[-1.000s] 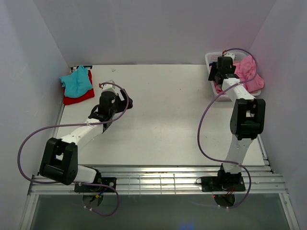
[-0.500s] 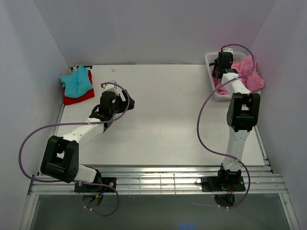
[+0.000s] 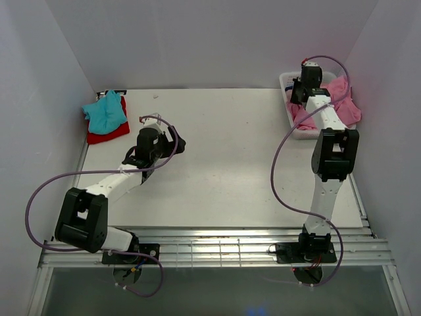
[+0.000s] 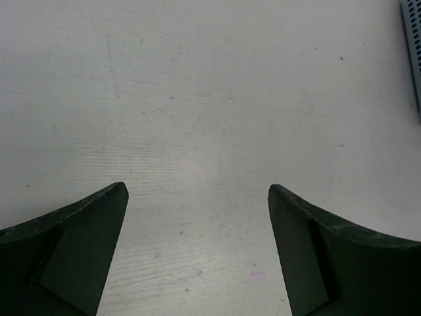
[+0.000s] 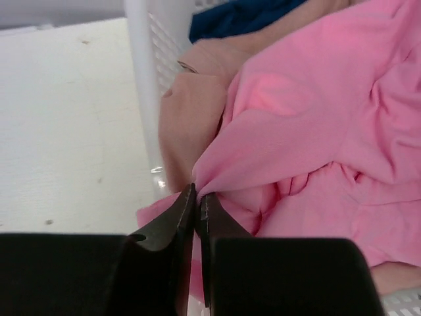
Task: Fold and stack the t-shirts
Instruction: Grab the tshirt from the pile, then move the tshirt to the center of the board
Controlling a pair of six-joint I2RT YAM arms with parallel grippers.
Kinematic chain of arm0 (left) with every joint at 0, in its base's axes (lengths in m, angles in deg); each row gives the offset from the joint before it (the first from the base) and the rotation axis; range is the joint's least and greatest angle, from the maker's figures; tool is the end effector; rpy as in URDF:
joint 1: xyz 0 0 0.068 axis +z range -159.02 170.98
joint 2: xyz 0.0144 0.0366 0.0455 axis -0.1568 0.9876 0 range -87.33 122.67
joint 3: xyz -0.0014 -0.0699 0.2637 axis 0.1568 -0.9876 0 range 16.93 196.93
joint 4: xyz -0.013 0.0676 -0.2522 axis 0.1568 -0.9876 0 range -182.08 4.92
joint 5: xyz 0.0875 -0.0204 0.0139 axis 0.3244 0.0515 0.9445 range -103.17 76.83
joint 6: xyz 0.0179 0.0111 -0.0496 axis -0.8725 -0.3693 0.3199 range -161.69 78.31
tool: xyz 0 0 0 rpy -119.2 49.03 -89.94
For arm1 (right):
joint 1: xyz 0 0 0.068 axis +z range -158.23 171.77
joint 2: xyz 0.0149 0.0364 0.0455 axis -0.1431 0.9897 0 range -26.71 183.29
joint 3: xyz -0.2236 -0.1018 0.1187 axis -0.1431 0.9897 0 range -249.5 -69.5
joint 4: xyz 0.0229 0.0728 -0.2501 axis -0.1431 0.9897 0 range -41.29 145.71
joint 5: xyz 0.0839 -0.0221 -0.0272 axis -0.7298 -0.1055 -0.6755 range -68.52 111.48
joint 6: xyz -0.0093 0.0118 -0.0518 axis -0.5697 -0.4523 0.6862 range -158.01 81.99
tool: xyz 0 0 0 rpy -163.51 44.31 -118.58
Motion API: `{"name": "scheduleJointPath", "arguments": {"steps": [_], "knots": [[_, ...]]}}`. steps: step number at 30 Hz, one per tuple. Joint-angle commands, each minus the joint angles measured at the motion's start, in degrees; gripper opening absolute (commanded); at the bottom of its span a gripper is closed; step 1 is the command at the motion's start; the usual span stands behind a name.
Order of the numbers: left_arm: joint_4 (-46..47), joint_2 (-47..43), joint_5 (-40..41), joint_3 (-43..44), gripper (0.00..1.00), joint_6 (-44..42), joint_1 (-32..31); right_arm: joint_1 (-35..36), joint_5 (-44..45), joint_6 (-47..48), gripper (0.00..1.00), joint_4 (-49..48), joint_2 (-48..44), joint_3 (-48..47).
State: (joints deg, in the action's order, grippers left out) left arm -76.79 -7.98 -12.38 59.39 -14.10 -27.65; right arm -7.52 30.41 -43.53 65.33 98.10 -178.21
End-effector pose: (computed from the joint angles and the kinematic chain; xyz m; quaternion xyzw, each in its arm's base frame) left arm 0.2838 -0.0951 0.2214 -0.0707 0.8569 -0.1949 0.4719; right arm 0.5146 0.0008 0.2609 0.0741 0.8727 -0.0422 0.4808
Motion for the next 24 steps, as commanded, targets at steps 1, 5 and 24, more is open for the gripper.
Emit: {"name": "scheduleJointPath", "arguments": {"steps": [1,5,24], "knots": [[2.25,-2.53,-3.78,-1.23,0.98,1.06,-0.35,4.72,-5.32,0.95,0.08,4.28,-11.42,-9.05],[2.95,-4.2,-4.66,-3.34,0.97,1.58,-0.35,8.42,-10.67,-1.42,0.08,7.8,-18.19,-13.54],[3.14,-13.69,1.92,-8.44,0.97,4.75,-0.35,13.97,-13.52,-11.09,0.08,6.06,-41.39,20.09]]}}
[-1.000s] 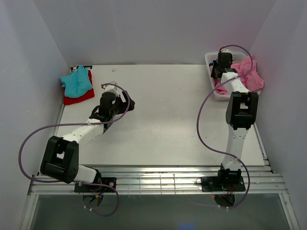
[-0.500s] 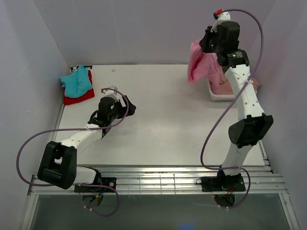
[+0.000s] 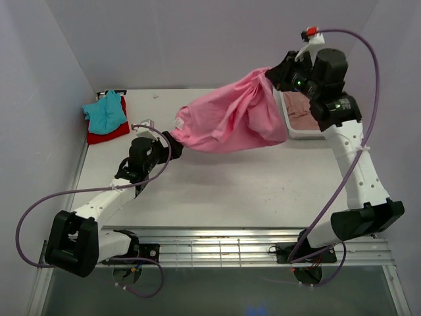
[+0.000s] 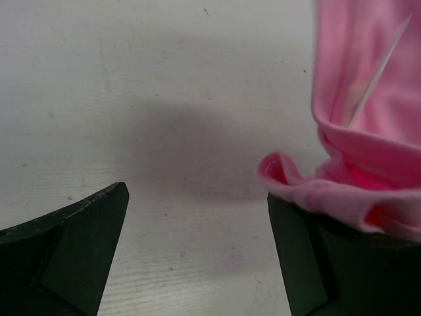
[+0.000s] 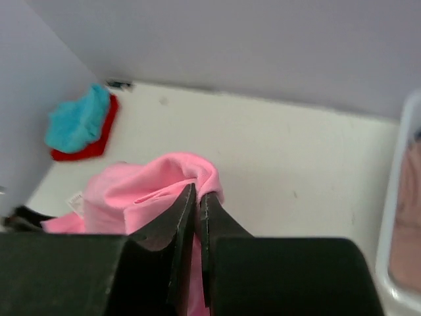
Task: Fold and stack the t-shirts
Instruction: Move the tshirt to the center of the board
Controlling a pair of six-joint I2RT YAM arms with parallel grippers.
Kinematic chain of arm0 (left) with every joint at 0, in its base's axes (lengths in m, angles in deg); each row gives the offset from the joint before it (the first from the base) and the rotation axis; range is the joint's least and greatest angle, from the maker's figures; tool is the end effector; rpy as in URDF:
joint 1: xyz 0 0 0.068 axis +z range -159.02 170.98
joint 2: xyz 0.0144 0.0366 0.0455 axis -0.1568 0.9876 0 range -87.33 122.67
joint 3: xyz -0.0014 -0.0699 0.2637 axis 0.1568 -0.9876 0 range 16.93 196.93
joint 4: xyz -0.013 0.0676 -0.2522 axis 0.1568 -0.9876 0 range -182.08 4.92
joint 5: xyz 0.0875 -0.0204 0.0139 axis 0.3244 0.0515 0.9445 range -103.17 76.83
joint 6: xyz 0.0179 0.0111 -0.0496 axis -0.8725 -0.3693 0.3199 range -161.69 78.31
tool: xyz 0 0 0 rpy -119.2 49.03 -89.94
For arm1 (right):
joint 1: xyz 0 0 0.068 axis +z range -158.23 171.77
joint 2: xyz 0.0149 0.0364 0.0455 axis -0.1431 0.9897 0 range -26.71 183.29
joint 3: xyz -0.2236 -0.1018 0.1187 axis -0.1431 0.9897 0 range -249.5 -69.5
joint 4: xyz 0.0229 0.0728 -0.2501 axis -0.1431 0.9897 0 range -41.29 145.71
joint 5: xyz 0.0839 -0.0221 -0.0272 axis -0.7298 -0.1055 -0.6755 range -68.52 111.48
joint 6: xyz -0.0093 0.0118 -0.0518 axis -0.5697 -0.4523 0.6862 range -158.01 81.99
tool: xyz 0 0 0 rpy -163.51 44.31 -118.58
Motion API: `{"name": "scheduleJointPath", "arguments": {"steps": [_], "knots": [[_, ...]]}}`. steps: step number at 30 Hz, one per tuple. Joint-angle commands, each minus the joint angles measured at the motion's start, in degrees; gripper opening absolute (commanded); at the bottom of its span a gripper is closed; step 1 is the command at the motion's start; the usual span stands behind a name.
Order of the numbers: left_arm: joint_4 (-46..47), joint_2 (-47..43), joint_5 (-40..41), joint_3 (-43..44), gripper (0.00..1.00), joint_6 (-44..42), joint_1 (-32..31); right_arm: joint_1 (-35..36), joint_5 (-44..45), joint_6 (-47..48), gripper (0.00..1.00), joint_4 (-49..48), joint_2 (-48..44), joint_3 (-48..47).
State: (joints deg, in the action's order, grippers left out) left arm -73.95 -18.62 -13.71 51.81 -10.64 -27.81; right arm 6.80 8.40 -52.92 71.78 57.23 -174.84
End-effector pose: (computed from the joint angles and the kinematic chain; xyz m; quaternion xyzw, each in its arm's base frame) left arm 0.2480 -0.0847 0.2306 -0.0863 0.8279 -0.2370 0.5009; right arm 0.2944 0.0874 0.5181 -0.0800 0.7126 0.2578 0.6476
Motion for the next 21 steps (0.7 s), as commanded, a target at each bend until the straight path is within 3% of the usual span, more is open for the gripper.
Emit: {"name": "scheduleJointPath", "arguments": {"steps": [1,3,7,10,12,14,16,18,21], "knots": [[-0.32,-4.27,4.57,-0.95,0.97,1.56,-0.2,-0.35,11.21,-2.39,0.08,-0.66,-0.88,21.71],[-3.2,-5.25,6.33,-0.34,0.96,1.65,-0.2,-0.35,19.53,-3.01,0.08,-0.57,-0.97,33.89],[-6.48,-5.87,11.25,0.9,0.96,1.47,-0.2,0.35,35.11,-6.78,0.09,3.03,1.66,45.63],[-6.48,-4.73,11.43,0.9,0.96,1.82,-0.2,2.54,45.84,-7.32,0.21,7.06,4.03,46.02],[-6.83,-3.59,11.78,1.16,0.95,2.09,-0.2,4.74,49.28,-4.7,0.23,7.26,3.87,45.23],[-7.0,-3.23,12.57,1.34,0.95,2.09,-0.2,9.39,47.99,-1.45,0.33,4.37,2.11,45.05],[-7.36,-3.32,13.36,1.34,0.93,2.0,-0.2,12.2,38.61,1.47,0.44,-0.45,-0.88,44.7],[-7.62,-3.84,14.68,1.16,0.93,2.09,-0.2,13.18,26.35,2.52,0.48,-3.98,-3.42,43.91],[-8.32,-4.02,16.17,0.81,0.93,2.26,-0.2,15.64,17.95,2.87,0.65,-8.21,-4.49,41.63]]}}
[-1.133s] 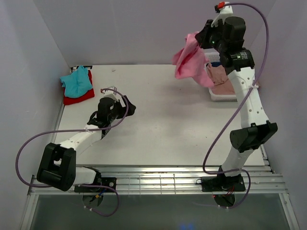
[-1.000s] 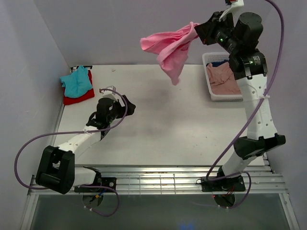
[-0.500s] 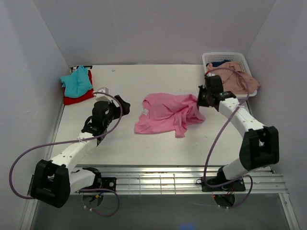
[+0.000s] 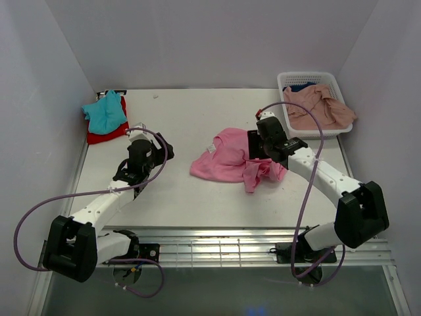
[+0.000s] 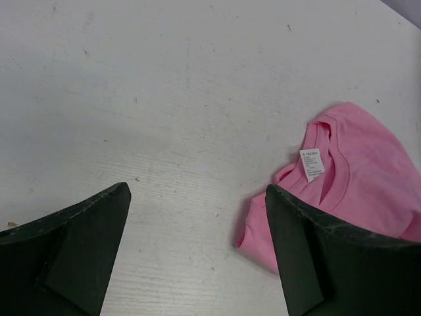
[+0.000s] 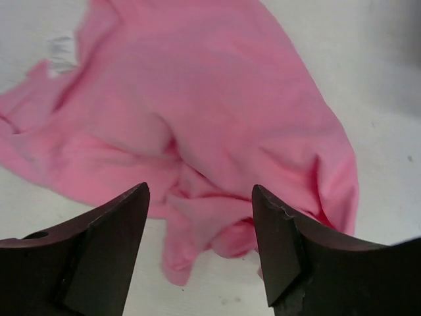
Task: Fold and stack the t-shirts
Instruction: Move the tshirt to the center of the board
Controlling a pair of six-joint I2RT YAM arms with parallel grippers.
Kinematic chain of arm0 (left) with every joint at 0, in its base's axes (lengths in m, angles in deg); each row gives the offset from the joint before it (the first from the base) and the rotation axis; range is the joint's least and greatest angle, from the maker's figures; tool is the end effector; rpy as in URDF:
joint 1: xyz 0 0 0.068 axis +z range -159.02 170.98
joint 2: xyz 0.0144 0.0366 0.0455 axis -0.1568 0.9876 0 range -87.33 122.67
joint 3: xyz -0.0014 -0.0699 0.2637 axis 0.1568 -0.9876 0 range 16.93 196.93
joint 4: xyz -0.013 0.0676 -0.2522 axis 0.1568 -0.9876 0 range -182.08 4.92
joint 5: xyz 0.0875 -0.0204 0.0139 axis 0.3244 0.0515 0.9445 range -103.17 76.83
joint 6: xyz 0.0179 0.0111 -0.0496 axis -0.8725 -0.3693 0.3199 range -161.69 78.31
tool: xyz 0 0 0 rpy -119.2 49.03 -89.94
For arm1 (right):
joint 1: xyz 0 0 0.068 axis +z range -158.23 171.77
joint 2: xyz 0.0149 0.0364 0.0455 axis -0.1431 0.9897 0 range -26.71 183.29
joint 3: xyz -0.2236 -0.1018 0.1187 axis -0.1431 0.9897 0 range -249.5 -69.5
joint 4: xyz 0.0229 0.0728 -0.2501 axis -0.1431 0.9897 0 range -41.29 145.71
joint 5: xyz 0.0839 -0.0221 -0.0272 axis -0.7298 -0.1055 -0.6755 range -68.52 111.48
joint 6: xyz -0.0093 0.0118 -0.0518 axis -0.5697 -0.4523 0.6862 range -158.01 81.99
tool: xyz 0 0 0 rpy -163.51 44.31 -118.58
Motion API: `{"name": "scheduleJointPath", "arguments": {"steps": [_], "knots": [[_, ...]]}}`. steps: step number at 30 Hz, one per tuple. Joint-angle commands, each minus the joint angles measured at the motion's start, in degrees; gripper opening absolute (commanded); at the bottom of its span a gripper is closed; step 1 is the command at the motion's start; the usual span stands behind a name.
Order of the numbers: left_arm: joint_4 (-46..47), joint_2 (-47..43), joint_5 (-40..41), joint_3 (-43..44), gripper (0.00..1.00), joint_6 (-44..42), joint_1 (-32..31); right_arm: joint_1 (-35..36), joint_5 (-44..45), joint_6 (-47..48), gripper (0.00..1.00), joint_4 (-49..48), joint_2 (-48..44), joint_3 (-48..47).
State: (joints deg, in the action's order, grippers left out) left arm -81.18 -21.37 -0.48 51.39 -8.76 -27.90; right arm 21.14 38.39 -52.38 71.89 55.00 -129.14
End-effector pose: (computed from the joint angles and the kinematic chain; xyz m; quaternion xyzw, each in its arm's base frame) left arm 0.2381 -0.0731 0.2273 -0.1608 0.8367 -0.1399 0.5044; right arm 0.2731 0.1418 0.2615 -0.0638 0.9142 0.0141 0.4001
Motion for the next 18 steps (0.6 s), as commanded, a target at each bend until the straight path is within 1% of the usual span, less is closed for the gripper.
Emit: {"name": "scheduleJointPath", "arguments": {"steps": [1,2,3,5,6,8,9,10,11,13,14,18], "knots": [[-1.26,-1.35,3.13,1.23,0.93,0.47,-0.2,2.01,-14.07,3.46,0.71,-9.98,-1.91,-4.69],[-1.35,-1.18,3.31,1.05,0.93,0.56,-0.11,2.19,-16.01,3.99,0.72,-10.34,-1.04,-5.4],[-1.44,-1.26,3.57,0.96,0.93,0.82,-0.11,2.19,-20.99,4.7,0.72,-10.43,1.84,-7.58],[-1.44,-1.0,3.57,0.87,0.93,1.35,-0.11,2.8,-24.8,6.72,0.71,-8.34,6.24,-10.75],[-1.53,-1.0,3.57,0.96,0.93,1.35,-0.11,3.24,-28.12,7.59,0.7,-7.72,10.96,-13.46],[-1.79,-1.0,3.75,1.05,0.93,1.44,-0.11,5.43,-28.68,9.18,0.67,-7.54,15.38,-15.76],[-2.23,-1.09,4.1,1.05,0.93,1.61,-0.11,6.31,-28.86,9.71,0.66,-7.53,19.58,-16.9],[-2.41,-1.35,4.8,1.05,0.93,1.79,-0.2,7.88,-28.77,10.06,0.62,-7.36,21.54,-19.44],[-2.58,-1.96,5.24,0.96,0.93,2.05,-0.2,8.77,-28.77,10.76,0.61,-7.18,25.21,-20.77],[-2.67,-2.84,5.68,0.52,0.93,2.32,-0.29,11.05,-28.68,11.21,0.58,-7.18,28.4,-23.23],[-2.58,-3.54,6.03,0.35,0.93,2.4,-0.2,11.85,-28.68,11.55,0.58,-7.1,31.02,-25.68],[-2.85,-3.64,5.68,0.17,0.93,2.49,-0.2,14.93,-28.6,12.26,0.57,-6.83,35.0,-29.92]]}}
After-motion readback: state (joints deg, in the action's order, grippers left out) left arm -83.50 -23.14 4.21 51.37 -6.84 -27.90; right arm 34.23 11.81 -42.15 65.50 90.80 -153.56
